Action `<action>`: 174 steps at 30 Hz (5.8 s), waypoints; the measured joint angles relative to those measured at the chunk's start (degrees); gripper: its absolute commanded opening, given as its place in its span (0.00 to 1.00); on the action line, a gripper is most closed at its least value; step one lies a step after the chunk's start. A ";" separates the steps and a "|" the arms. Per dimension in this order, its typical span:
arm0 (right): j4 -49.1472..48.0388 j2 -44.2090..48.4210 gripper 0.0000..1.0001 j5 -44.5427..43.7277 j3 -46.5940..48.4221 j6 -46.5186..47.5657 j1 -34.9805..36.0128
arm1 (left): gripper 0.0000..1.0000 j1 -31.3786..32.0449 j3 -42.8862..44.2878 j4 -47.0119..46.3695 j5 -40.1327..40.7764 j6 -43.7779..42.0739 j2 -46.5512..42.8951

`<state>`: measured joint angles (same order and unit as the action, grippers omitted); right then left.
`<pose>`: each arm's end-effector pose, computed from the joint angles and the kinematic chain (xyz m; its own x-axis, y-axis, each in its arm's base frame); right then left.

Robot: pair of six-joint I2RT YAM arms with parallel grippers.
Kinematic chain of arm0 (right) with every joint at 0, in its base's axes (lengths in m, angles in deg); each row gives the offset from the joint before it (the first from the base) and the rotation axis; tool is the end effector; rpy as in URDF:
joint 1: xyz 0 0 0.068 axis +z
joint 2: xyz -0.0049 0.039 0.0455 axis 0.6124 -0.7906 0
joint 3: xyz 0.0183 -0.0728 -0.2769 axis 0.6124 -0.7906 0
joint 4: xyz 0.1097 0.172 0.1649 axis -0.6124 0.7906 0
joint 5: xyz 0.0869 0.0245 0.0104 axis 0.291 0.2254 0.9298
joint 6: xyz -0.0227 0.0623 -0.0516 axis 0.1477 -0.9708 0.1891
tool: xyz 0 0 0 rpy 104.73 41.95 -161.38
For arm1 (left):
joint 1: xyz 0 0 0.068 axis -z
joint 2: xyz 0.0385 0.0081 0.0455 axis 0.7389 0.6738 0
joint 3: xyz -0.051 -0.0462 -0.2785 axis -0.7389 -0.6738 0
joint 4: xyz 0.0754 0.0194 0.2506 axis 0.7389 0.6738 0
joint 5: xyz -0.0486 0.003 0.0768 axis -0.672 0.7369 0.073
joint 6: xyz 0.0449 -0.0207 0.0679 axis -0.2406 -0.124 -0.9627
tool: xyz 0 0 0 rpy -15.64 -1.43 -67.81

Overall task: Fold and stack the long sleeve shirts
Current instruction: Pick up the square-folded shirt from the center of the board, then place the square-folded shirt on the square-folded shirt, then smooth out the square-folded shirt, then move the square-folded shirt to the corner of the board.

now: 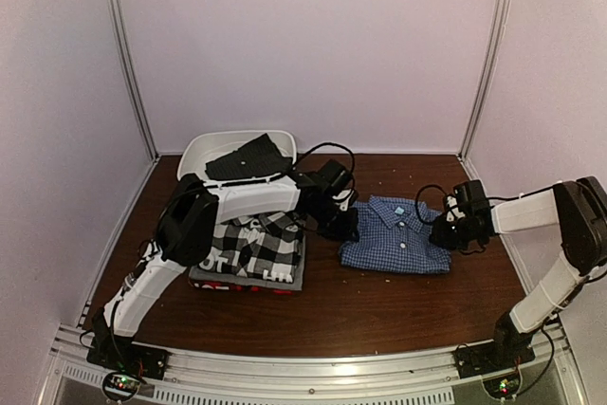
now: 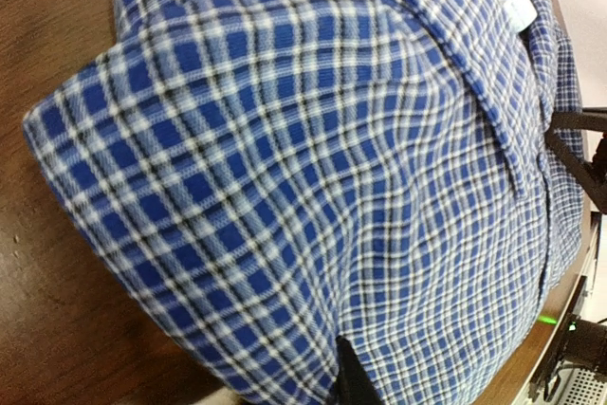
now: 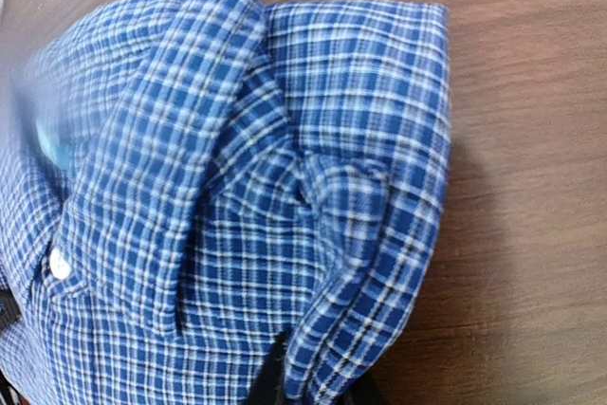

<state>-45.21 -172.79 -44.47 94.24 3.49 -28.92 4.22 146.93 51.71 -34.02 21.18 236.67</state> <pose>0.2918 0.0642 0.1176 -0.8566 0.2783 -0.4345 0.0749 0.9003 0.4288 0.3423 -0.4745 0.1124 -0.9528 0.1861 -0.2398 0.2940 0.7624 -0.5765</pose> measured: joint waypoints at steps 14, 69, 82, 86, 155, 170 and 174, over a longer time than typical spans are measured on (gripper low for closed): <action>3.10 7.43 0.00 6.08 1.31 -1.90 0.37 | 0.00 0.00 1.44 0.07 -1.68 0.61 -1.73; -14.10 -16.74 0.05 -4.15 33.75 -28.46 48.41 | 0.03 -20.17 -61.18 11.10 18.53 -6.51 -69.40; -14.49 -15.56 0.33 -6.40 25.14 -29.40 48.35 | 0.36 -20.81 -70.29 10.60 24.61 -6.60 -69.26; -12.52 -12.37 0.35 -8.02 23.71 -28.83 48.28 | 0.36 -21.51 -70.16 10.84 26.27 -6.62 -69.26; 1.70 14.47 0.60 -12.52 16.11 -14.51 40.41 | 0.21 -7.80 -63.87 -20.37 1.62 12.90 -38.75; 10.45 22.49 0.61 -13.05 10.73 -14.38 40.65 | 0.19 -3.61 -23.74 -22.14 -5.01 16.20 -9.31; 11.15 22.45 0.61 -13.20 10.03 -14.91 41.11 | 0.20 -3.45 -15.45 -22.38 -6.54 16.37 -3.82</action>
<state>-34.06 -150.34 -57.67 104.28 -11.42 12.19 0.76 131.48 29.33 -40.56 37.55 232.85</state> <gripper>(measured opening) 0.613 0.191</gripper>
